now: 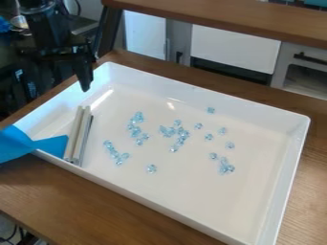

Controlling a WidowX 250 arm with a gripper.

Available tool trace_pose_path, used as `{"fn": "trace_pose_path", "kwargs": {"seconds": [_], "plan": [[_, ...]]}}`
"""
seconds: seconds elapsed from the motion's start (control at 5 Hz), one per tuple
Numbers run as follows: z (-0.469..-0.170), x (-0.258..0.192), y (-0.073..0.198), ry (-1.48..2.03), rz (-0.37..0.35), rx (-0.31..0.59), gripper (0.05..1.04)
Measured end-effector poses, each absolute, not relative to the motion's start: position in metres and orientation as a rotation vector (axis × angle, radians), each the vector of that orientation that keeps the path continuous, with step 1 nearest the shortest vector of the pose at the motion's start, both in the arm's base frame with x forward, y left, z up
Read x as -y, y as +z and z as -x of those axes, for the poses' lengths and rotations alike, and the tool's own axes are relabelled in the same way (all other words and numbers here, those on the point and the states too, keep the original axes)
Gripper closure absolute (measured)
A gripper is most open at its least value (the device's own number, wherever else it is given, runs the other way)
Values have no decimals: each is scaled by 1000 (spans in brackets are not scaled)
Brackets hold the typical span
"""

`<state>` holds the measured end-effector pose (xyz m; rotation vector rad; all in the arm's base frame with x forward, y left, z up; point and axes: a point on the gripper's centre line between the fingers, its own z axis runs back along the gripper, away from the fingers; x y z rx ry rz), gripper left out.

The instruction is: Sweep into pile

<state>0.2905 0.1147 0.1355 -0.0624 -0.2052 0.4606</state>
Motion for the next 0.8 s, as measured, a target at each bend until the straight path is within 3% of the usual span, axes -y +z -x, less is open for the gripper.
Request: {"fn": "trace_pose_path", "kwargs": {"seconds": [0.4,0.8], "plan": [[-292,-110,110,481,98,207,84],[-296,-110,84,500,71,227,84]]}}
